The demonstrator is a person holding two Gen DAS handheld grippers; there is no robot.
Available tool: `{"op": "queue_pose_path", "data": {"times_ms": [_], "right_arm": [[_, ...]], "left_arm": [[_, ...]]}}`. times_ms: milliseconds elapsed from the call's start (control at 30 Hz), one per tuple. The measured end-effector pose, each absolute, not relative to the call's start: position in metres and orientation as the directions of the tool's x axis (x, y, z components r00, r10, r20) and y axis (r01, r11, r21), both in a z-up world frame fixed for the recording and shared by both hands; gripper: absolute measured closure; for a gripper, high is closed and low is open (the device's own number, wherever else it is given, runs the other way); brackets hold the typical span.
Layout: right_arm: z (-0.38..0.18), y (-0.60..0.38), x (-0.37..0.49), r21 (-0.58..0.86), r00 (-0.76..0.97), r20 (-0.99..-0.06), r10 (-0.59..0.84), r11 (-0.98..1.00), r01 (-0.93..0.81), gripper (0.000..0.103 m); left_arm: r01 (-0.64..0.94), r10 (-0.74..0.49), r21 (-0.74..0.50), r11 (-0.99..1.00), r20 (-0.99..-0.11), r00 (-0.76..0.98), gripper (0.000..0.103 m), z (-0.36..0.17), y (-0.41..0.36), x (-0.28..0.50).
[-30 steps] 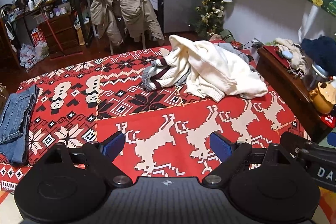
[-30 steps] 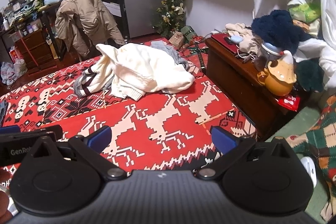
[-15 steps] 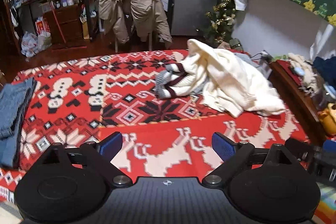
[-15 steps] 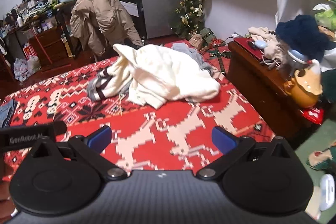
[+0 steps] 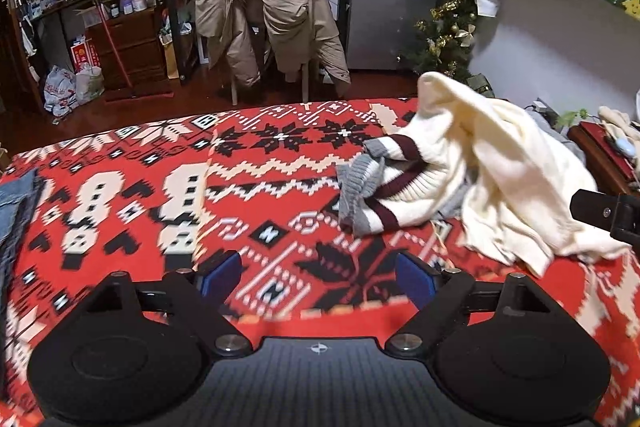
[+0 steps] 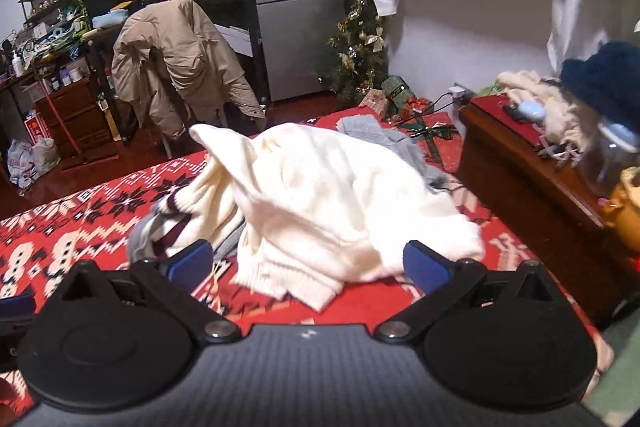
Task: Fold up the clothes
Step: 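Reach both grippers to the cream sweater vest and grasp its hem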
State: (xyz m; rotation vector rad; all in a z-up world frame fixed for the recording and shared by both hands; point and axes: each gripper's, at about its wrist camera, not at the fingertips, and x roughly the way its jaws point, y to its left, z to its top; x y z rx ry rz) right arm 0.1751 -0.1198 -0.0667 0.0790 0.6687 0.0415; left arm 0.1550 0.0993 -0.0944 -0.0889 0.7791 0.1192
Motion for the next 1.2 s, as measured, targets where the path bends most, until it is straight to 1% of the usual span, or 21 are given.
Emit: {"op": "queue_pose_path", "data": {"times_ms": [100,167,233,267,300,333,367,400,433,467,500,533,567,633,733,833,967,1100,1200], "right_arm": [[-0.087,-0.108,0.197,0.009,0.801,-0.596,0.044,0.999,-0.048,0.001],[-0.100,-0.098,0.206,-0.054,0.808,-0.587,0.038,0.995,-0.086,0.004],[-0.114,-0.092,0.214,-0.093,0.805,-0.592,0.037,0.989,-0.114,0.016],[-0.120,-0.089,0.218,-0.110,0.802,-0.596,0.037,0.986,-0.126,0.018],[-0.127,-0.086,0.222,-0.126,0.800,-0.599,0.036,0.982,-0.138,0.026],[-0.132,-0.084,0.225,-0.143,0.801,-0.598,0.027,0.980,-0.140,0.038],[-0.136,-0.083,0.228,-0.162,0.805,-0.593,0.013,0.977,-0.135,0.044],[-0.138,-0.084,0.230,-0.165,0.810,-0.587,0.009,0.978,-0.130,0.059],[-0.138,-0.086,0.232,-0.154,0.814,-0.581,0.013,0.980,-0.126,0.069],[-0.138,-0.088,0.234,-0.144,0.818,-0.576,0.016,0.982,-0.121,0.075],[-0.137,-0.091,0.236,-0.134,0.822,-0.570,0.020,0.984,-0.116,0.090],[-0.136,-0.093,0.237,-0.117,0.826,-0.564,0.023,0.987,-0.107,0.092],[-0.133,-0.096,0.238,-0.096,0.830,-0.557,0.025,0.991,-0.095,0.092],[-0.126,-0.101,0.240,-0.066,0.840,-0.541,0.030,0.995,-0.078,0.094],[-0.110,-0.108,0.238,-0.034,0.859,-0.511,0.035,0.998,-0.060,0.096],[-0.087,-0.117,0.231,0.011,0.879,-0.473,0.052,0.999,-0.053,0.099],[-0.042,-0.136,0.202,0.064,0.913,-0.403,0.060,0.997,-0.038,0.099],[0.004,-0.160,0.169,0.173,0.926,-0.365,0.100,0.984,-0.038,0.099],[0.040,-0.169,0.137,0.205,0.937,-0.323,0.135,0.976,-0.069,0.099]], "left_arm": [[-0.127,0.060,-0.044,0.991,-0.705,0.707,0.020,-0.109,0.100,0.177],[-0.111,0.052,-0.039,0.993,-0.702,0.710,0.020,-0.118,0.097,0.191],[-0.092,0.039,-0.040,0.995,-0.693,0.720,0.020,-0.124,0.093,0.203],[-0.083,0.033,-0.040,0.996,-0.692,0.721,0.020,-0.127,0.091,0.209],[-0.075,0.027,-0.039,0.996,-0.691,0.722,0.020,-0.130,0.088,0.214],[-0.071,0.025,-0.038,0.997,-0.694,0.719,0.020,-0.133,0.086,0.220],[-0.072,0.021,-0.044,0.996,-0.698,0.716,0.020,-0.136,0.084,0.225],[-0.073,0.014,-0.055,0.996,-0.701,0.713,0.023,-0.139,0.083,0.230],[-0.075,0.007,-0.066,0.995,-0.704,0.710,0.027,-0.142,0.082,0.234],[-0.074,-0.008,-0.087,0.993,-0.699,0.715,0.045,-0.143,0.081,0.237],[-0.072,-0.021,-0.105,0.992,-0.694,0.720,0.061,-0.143,0.080,0.238],[-0.081,-0.003,-0.090,0.993,-0.687,0.726,0.065,-0.141,0.077,0.237],[-0.097,0.030,-0.061,0.993,-0.678,0.734,0.095,-0.137,0.074,0.236],[-0.120,0.072,-0.027,0.992,-0.663,0.746,0.096,-0.130,0.070,0.233],[-0.120,0.056,-0.057,0.991,-0.638,0.768,0.096,-0.105,0.077,0.214],[-0.136,0.075,-0.059,0.989,-0.592,0.803,0.097,-0.065,0.089,0.191],[-0.165,0.118,-0.047,0.985,-0.512,0.851,0.097,-0.005,0.110,0.148],[-0.202,0.164,-0.042,0.979,-0.438,0.884,0.098,0.047,0.132,0.101],[-0.227,0.197,-0.035,0.973,-0.386,0.901,0.099,0.081,0.146,0.064]]}}
